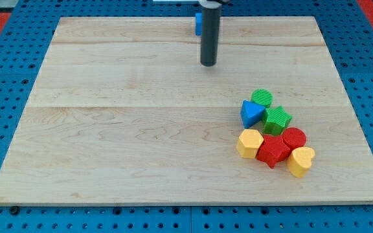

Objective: Place the green circle at the center of the board

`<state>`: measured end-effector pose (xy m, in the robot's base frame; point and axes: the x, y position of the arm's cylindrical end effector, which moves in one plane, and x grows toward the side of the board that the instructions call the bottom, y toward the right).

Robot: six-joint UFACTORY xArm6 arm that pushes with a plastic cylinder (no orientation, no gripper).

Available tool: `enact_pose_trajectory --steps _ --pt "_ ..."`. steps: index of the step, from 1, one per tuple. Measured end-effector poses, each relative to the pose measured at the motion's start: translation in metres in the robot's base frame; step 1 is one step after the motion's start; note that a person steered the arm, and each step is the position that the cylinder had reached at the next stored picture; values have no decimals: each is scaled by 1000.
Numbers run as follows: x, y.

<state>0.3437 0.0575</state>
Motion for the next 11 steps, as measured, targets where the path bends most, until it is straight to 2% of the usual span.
enact_pose_trajectory --steps 1,2,3,4,5,6,7,9,10,11 --pt "7 72" --pt "33 126" --pt "77 139" --pt "81 94" --pt "86 97" --pt "108 114" --pt "117 76" --pt "69 5" --pt "65 -62" --pt "36 -78"
